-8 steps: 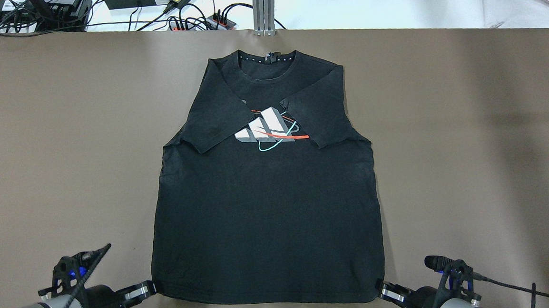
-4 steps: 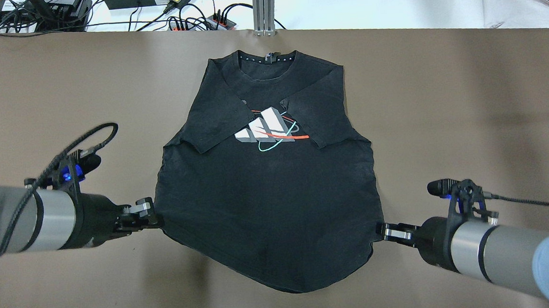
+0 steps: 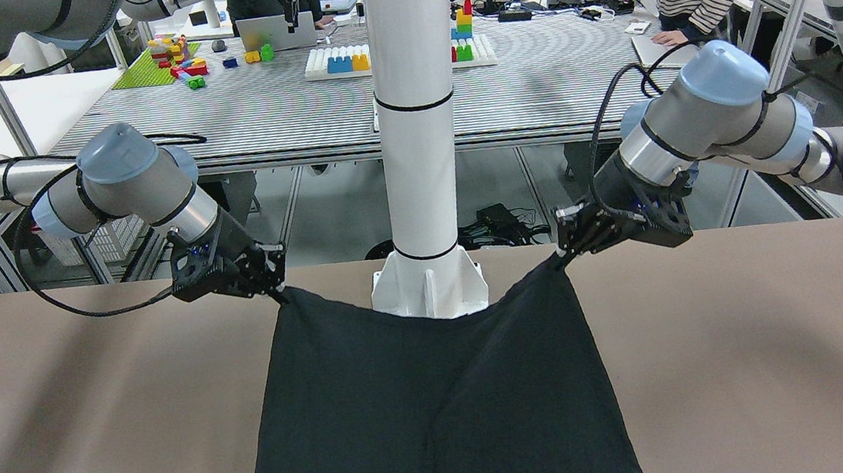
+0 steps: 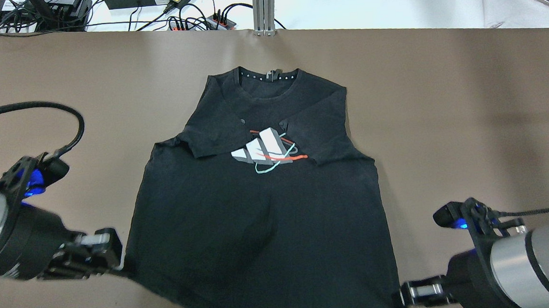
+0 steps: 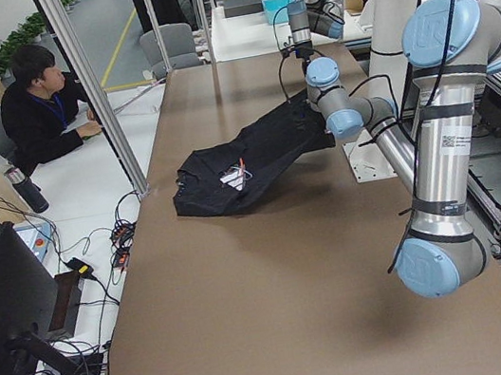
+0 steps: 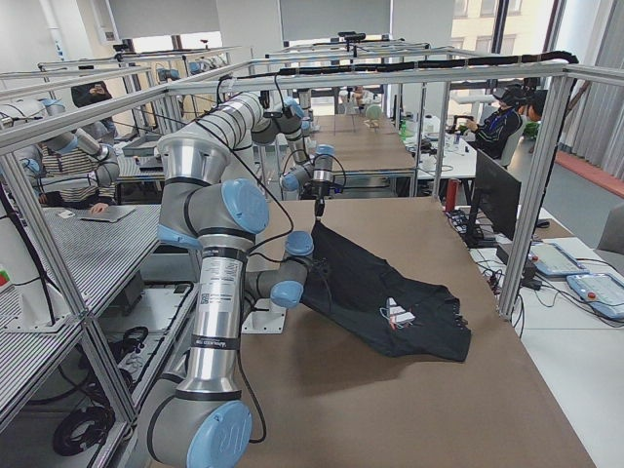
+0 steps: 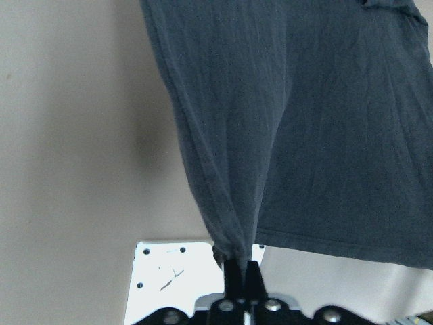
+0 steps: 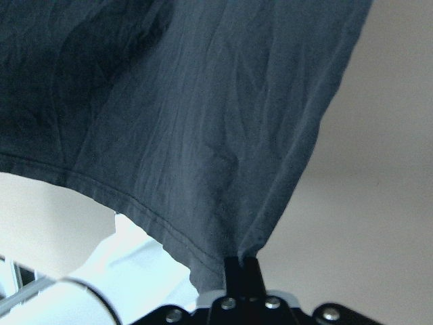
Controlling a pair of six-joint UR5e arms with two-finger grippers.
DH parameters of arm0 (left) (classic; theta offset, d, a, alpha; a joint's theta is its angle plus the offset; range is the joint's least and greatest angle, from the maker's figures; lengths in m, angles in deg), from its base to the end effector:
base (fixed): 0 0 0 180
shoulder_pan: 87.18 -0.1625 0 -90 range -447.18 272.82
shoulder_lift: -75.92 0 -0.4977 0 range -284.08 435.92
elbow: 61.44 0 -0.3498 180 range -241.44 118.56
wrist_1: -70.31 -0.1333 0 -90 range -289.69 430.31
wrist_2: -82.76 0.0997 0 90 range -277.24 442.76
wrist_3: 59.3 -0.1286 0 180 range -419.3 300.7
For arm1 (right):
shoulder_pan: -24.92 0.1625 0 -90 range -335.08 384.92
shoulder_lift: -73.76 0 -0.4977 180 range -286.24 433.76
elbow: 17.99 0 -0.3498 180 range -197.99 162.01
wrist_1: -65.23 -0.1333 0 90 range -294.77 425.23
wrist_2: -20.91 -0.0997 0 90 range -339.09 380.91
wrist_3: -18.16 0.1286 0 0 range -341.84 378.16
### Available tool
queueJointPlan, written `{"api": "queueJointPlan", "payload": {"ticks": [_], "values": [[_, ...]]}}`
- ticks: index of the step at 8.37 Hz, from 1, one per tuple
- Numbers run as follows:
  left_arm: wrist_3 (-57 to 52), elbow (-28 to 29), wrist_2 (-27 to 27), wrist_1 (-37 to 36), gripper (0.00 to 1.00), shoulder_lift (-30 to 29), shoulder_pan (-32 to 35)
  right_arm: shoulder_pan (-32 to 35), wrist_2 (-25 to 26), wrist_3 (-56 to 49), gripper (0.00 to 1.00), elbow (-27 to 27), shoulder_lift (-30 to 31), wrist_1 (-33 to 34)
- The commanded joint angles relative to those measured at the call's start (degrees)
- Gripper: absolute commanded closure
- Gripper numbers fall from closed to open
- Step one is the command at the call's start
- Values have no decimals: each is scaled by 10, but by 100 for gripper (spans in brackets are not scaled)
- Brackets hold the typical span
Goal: Fold clothes
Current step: 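Lift the hem with both grippers and fold it toward the collar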
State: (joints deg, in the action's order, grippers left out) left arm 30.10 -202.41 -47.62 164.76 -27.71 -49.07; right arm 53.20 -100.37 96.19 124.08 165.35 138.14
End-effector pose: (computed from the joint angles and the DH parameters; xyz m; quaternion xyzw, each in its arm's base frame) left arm 0.2795 -0.2828 0.2721 -0.0920 0.5961 -0.0634 0.7951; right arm -0.2753 -0.2237 0.3399 -0.0261 -0.5799 -0.0349 0.8135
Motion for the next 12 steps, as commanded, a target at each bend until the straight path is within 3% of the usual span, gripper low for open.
{"api": "queueJointPlan", "payload": {"ticks": [1, 3, 6, 8, 10, 12], "values": [[7, -112, -60, -4, 100, 68, -70, -68, -57, -4, 100, 58, 36, 6], [-2, -75, -19, -5, 100, 62, -43, -43, -50, -4, 100, 44, 33, 29], [-11, 60, 124, -3, 100, -3, 4, 92, -42, -4, 100, -67, -10, 34], [-18, 99, 145, -3, 100, -17, 43, 125, -22, -4, 100, -135, -62, 35], [-33, 114, 165, -3, 100, -17, 61, 132, 1, -4, 100, -168, -90, 36], [-41, 171, 193, -2, 100, -50, 64, 150, 18, -5, 100, -227, -137, 38]]}}
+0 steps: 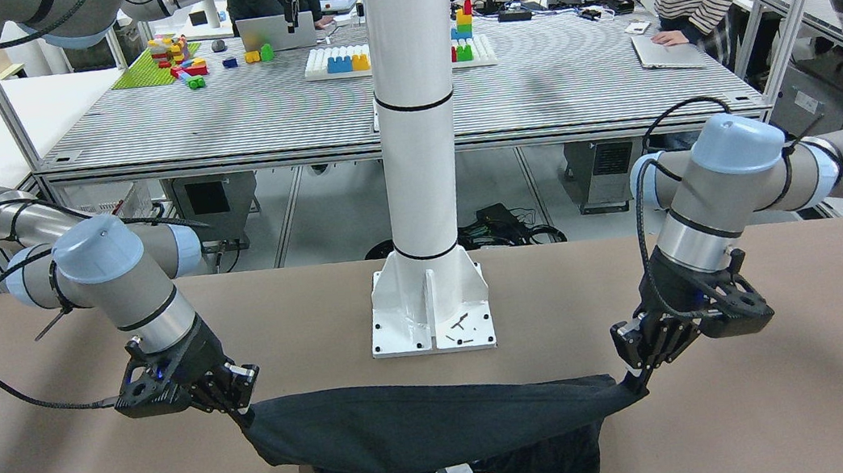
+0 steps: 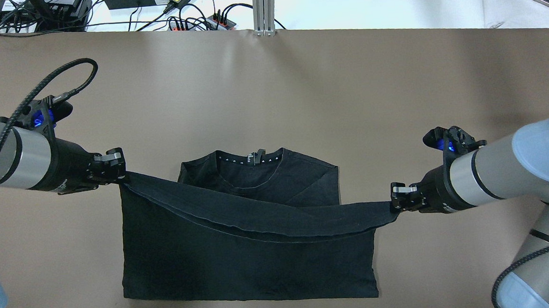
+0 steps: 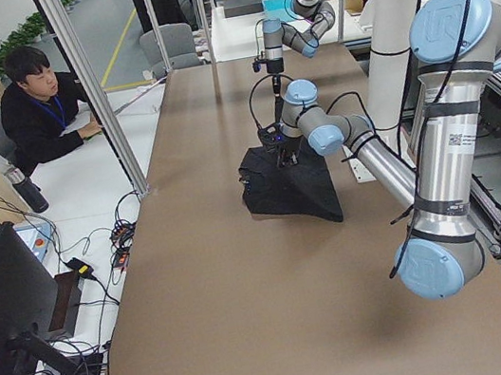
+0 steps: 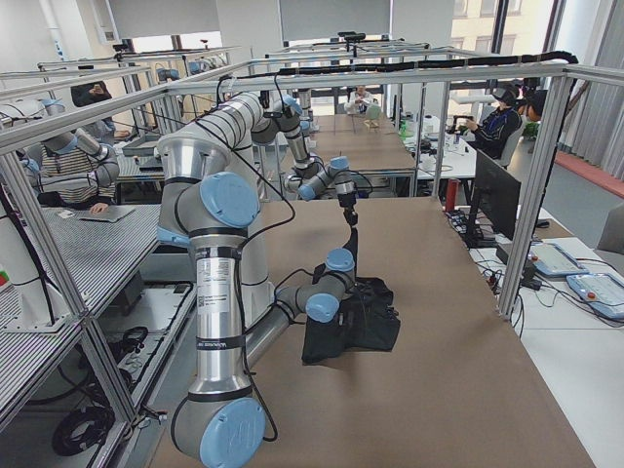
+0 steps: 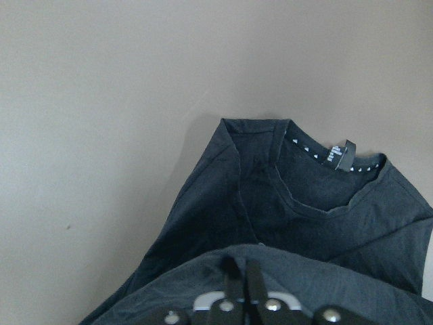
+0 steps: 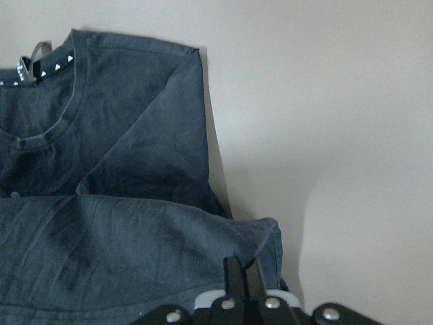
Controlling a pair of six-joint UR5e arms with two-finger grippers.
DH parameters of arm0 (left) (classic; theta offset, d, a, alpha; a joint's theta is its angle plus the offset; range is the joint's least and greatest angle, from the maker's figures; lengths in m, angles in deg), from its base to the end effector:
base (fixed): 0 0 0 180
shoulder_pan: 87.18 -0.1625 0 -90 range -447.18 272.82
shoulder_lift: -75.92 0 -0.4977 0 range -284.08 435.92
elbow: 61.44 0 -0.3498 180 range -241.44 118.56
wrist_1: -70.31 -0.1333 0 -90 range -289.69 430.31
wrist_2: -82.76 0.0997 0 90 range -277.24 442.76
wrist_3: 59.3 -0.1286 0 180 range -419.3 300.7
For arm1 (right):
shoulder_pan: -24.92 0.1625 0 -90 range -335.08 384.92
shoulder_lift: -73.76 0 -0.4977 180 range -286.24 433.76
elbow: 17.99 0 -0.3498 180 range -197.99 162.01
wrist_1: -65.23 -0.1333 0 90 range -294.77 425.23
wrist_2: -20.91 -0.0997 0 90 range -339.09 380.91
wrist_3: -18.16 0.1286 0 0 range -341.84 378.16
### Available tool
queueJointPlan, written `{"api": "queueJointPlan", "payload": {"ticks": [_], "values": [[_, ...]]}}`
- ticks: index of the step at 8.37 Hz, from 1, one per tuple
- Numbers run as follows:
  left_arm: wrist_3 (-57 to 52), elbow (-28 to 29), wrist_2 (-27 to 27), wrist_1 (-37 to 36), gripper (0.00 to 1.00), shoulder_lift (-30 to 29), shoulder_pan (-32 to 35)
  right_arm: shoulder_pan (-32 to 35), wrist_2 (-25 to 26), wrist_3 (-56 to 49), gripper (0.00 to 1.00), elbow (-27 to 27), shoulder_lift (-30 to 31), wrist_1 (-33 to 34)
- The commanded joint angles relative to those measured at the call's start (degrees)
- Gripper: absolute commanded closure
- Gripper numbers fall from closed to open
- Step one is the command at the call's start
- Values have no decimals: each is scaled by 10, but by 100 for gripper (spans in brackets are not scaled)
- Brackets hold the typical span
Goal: Fold clothes
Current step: 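Lift the hem with both grippers and fold it toward the collar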
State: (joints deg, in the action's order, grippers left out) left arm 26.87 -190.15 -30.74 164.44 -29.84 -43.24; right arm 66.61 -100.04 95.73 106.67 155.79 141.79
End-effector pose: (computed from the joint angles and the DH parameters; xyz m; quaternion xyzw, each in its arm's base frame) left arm 0.2967 -0.3998 0.3332 0.0316 0.5100 -0.1992 0.8362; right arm -0.3089 -0.3651 0.3973 -0.0037 -0.5105 0.0935 0.8548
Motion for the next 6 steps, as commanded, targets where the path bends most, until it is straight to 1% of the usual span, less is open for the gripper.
{"api": "queueJointPlan", "payload": {"ticks": [1, 3, 4, 5, 6], "values": [[-32, 88, 32, 2, 100, -50, 6, 18, 20, -14, 100, -86, -62, 1], [-57, 163, 44, 4, 100, -84, 5, 18, 51, -43, 100, -148, -92, -4], [-73, 187, 45, 16, 100, -86, 5, 18, 60, -54, 94, -178, -106, -5], [-88, 213, 48, 44, 99, -84, 6, 17, 66, -55, 78, -211, -124, -5], [-100, 230, 49, 70, 67, -81, 6, 17, 75, -61, 33, -223, -137, -6]]}}
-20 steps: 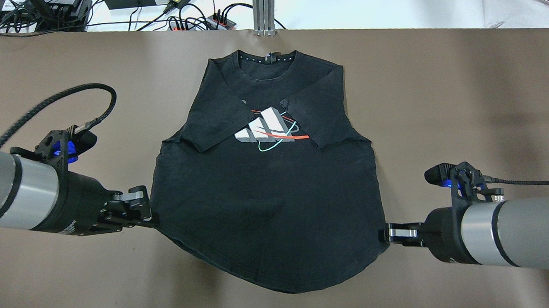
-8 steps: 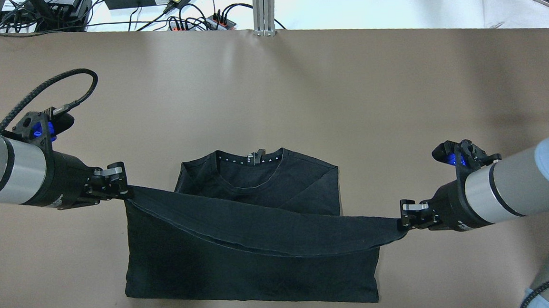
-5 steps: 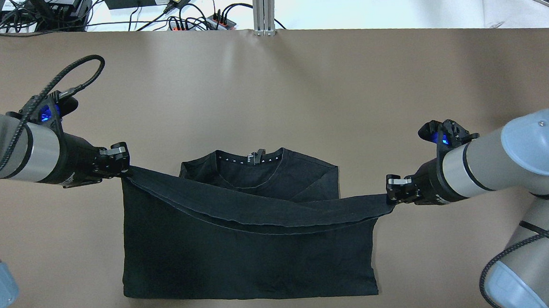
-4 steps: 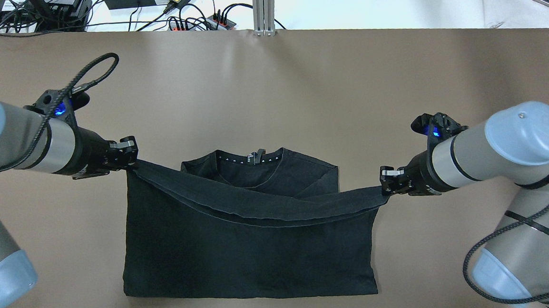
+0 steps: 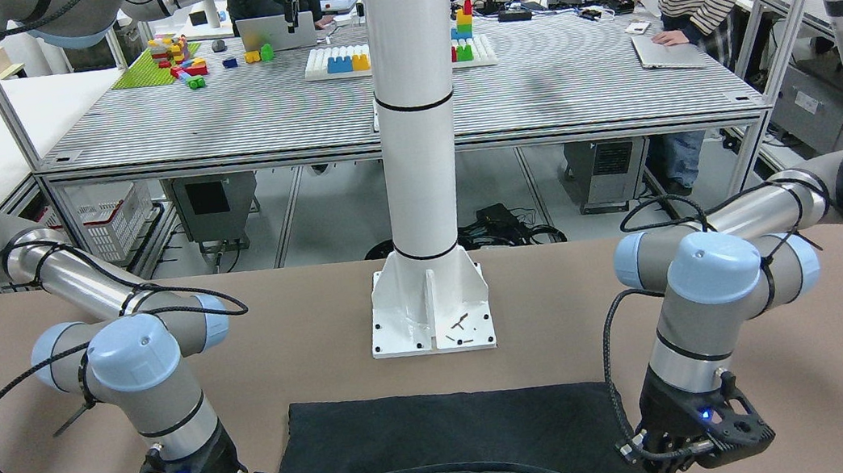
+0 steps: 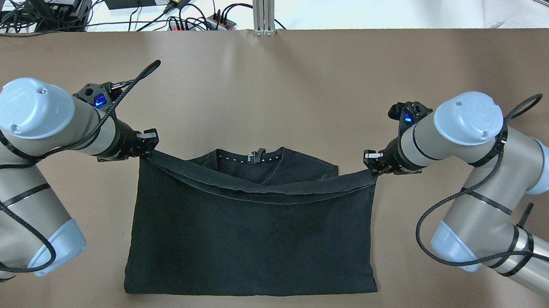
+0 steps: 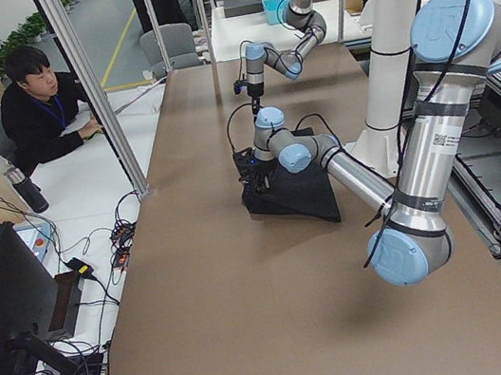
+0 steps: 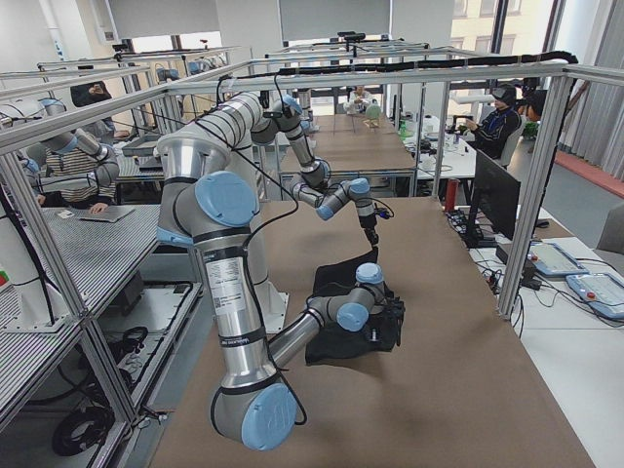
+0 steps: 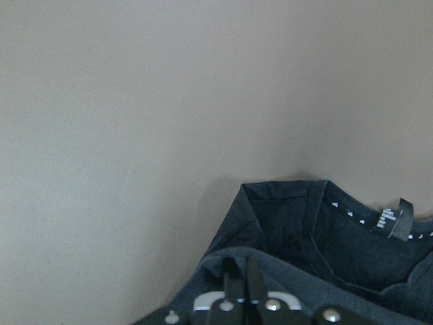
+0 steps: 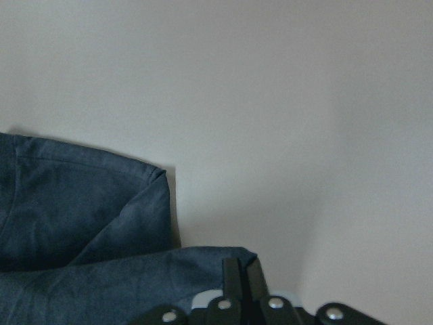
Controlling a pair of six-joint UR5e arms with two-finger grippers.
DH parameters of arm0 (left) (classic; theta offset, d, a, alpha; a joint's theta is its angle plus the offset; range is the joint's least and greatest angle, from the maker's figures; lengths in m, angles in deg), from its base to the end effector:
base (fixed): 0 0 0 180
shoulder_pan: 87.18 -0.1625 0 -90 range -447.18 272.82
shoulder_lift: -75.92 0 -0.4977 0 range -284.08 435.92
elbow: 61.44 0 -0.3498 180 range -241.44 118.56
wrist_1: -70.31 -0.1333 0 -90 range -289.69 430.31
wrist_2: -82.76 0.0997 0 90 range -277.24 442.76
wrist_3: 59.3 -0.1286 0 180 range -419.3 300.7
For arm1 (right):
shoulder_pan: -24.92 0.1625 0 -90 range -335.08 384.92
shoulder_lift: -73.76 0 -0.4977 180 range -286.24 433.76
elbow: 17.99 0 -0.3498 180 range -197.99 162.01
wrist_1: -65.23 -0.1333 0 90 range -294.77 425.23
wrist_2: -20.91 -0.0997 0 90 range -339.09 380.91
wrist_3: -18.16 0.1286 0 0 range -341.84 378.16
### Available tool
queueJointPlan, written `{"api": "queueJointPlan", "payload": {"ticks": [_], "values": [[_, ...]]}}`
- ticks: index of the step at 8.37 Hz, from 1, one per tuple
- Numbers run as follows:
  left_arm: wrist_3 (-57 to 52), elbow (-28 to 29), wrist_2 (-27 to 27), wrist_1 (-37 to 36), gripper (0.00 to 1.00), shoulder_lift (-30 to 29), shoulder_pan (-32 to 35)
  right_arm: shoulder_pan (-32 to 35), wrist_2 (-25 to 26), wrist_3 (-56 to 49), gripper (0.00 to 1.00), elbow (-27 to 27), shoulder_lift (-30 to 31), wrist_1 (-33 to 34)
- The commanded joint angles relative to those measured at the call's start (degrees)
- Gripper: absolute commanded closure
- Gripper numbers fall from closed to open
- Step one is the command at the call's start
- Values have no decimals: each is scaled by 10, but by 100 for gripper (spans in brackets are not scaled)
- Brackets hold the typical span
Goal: Fold clothes
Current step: 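Lift the hem with both grippers and fold it toward the collar, then release the hem and raise both grippers away from the shirt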
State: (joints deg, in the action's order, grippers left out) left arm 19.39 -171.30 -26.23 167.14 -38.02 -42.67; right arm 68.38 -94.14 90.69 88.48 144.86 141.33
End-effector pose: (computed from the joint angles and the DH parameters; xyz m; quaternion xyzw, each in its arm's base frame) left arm 0.3721 -0.4940 0.3753 0.0656 0.4425 -0.1871 0.8746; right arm -0.3811 -0.4698 0.4313 0.0364 -0.4507 0.1115 0.8850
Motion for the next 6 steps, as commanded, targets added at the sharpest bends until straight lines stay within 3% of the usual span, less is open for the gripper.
{"api": "queueJointPlan", "payload": {"ticks": [1, 2, 4, 5, 6], "values": [[-68, 42, 9, 51, 6, 7, 1, 0, 19, -24, 6, -35, -31, -2], [-102, 31, 5, 52, 5, 11, 12, 9, 13, -32, 6, -24, -32, -1], [-145, 28, -85, 55, 5, 20, 44, 24, -3, -81, 6, -18, -31, 4], [-152, 13, -90, 71, 5, 51, 42, 23, -3, -81, 6, -17, -30, 4], [-152, 9, -97, 139, 5, 97, 37, 22, 1, -81, 6, -16, -30, 1]]}}
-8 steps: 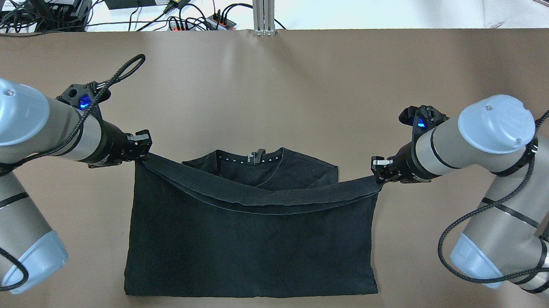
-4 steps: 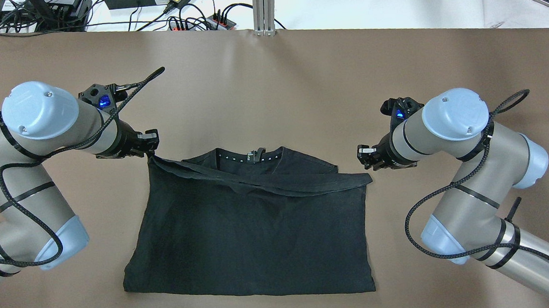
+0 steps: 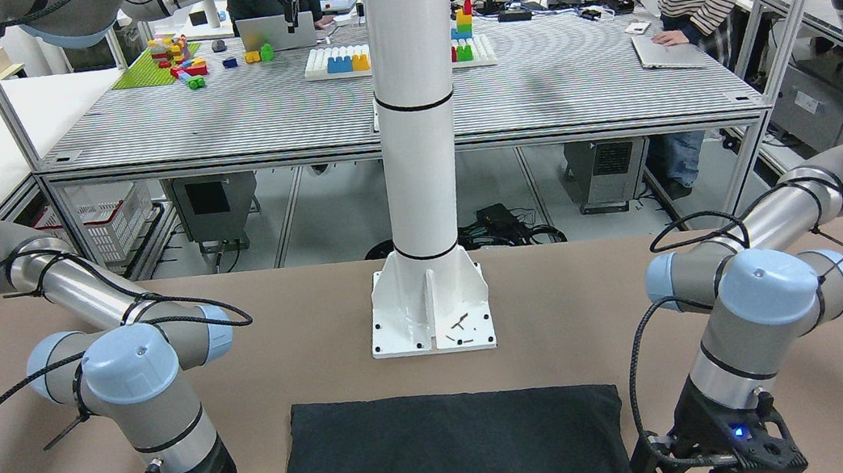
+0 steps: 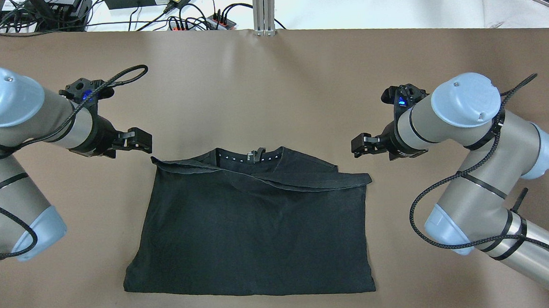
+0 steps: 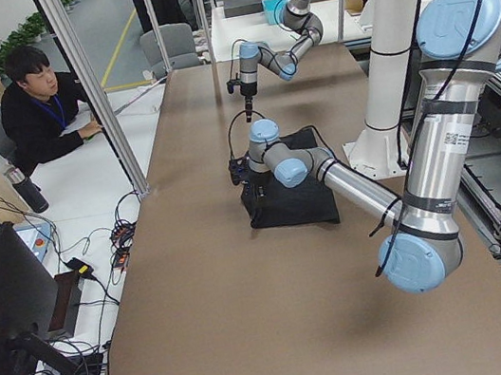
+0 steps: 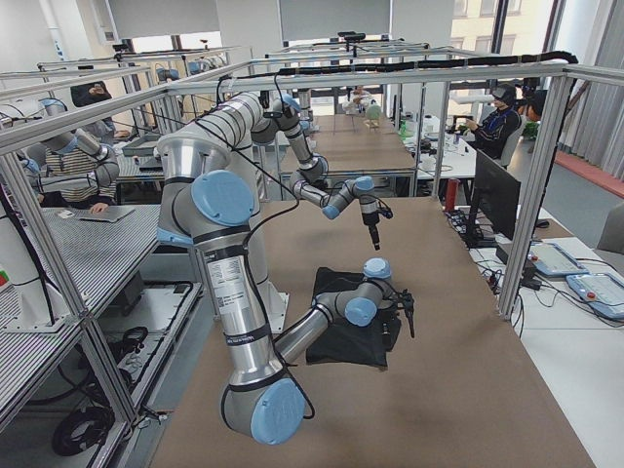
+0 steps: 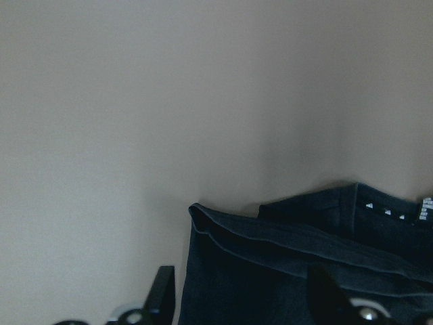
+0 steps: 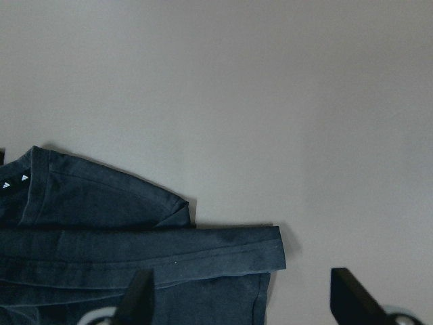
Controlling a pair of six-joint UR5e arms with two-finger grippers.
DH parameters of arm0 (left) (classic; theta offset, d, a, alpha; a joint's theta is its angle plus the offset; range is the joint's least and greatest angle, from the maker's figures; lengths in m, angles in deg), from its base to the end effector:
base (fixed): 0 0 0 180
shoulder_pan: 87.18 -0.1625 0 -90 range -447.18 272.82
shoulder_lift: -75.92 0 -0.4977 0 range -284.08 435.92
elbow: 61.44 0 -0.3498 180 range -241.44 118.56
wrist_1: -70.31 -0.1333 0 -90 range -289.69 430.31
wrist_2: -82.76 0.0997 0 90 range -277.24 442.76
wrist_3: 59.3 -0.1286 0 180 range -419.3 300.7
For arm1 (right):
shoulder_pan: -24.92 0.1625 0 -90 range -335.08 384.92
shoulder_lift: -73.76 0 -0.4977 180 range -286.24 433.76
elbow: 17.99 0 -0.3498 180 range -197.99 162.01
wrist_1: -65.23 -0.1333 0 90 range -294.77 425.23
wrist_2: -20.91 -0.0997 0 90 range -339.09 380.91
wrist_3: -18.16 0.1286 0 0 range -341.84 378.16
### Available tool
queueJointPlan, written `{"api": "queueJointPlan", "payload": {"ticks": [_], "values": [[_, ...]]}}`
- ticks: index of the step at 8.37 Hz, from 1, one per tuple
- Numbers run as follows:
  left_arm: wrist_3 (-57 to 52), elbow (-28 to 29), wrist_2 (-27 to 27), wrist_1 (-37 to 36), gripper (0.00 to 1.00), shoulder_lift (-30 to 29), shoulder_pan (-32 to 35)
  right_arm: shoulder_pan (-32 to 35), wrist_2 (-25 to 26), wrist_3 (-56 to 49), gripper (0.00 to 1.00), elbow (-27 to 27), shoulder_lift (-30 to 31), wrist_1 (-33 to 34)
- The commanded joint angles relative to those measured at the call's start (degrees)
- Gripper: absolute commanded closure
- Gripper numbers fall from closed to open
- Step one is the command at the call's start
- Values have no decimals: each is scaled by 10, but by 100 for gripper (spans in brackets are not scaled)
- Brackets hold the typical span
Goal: Fold clothes
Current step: 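Release the hem and raise both grippers away from the shirt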
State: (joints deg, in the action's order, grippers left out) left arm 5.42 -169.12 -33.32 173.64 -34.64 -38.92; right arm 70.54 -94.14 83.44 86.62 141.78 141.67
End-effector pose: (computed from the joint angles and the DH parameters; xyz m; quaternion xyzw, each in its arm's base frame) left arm 0.3435 -0.5003 0.4057 0.0909 0.4611 -0.0786 0.8792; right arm -0.3776 -0.4986 0.4136 0.0777 -0.4513 0.0700 0.8862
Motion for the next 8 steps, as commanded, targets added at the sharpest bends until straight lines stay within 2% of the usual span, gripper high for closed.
{"api": "queueJointPlan", "payload": {"ticks": [1, 2, 5, 8], "values": [[-12, -11, -30, 176, 5, 127, -35, -3, 3, -9, 6, 2, 1, -4], [-9, -10, -26, 227, 5, 160, -60, -3, 3, -9, 6, 2, 1, -4], [14, -11, -23, 245, 5, 174, -124, -4, 4, -10, 6, 2, 0, -5], [53, -7, 38, 299, 5, 205, -202, -4, 4, -10, 6, 0, 1, -5]]}}
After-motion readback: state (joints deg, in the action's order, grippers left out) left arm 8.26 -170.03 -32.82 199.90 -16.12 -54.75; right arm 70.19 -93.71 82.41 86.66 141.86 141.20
